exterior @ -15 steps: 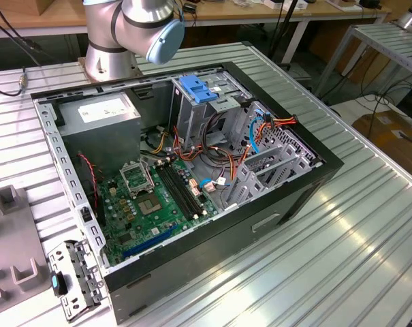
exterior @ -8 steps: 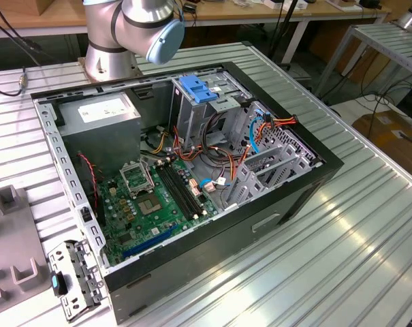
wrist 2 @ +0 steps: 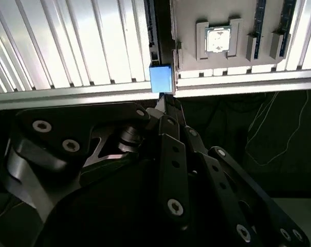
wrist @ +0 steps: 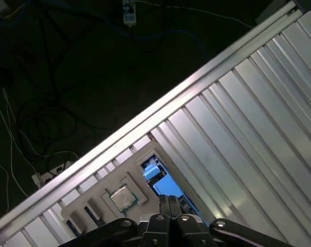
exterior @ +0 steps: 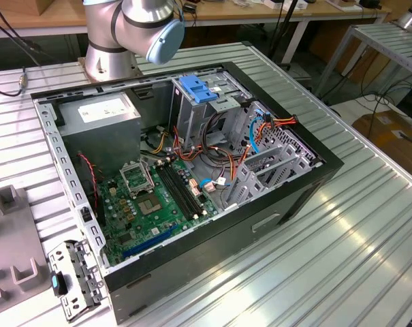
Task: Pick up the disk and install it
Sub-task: 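Pick up the disk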
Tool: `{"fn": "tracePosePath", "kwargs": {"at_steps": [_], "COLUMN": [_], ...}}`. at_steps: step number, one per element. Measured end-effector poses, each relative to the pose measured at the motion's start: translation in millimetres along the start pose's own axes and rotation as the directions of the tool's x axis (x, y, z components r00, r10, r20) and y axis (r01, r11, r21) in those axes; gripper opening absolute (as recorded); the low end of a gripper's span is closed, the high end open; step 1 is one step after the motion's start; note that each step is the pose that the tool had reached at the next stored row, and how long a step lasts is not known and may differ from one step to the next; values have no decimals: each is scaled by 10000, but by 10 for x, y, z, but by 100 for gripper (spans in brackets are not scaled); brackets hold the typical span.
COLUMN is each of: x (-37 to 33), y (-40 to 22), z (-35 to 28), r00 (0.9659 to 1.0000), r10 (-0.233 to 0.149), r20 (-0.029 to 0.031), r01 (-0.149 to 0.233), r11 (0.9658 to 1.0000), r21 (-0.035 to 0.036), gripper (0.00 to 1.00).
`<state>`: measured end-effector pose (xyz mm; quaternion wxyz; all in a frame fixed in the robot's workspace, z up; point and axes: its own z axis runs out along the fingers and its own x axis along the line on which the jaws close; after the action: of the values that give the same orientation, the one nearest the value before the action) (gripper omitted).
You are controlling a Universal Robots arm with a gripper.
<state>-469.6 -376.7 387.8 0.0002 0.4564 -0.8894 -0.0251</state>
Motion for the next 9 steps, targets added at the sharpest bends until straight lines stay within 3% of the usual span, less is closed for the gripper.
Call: {"fn": "tracePosePath", "kwargs": {"at_steps": [2,5,9], "x": [0,0,0], "y": [0,0,-1], "z": [1,1,1], "r00": [9994,9955,9851], "r10": [-354,-946,-1718], "r20": [-14,-41,-71], "r01": [354,946,1718], "r11": [9994,9955,9851], "r21": [-8,-23,-41], "gripper": [11,11,11]}}
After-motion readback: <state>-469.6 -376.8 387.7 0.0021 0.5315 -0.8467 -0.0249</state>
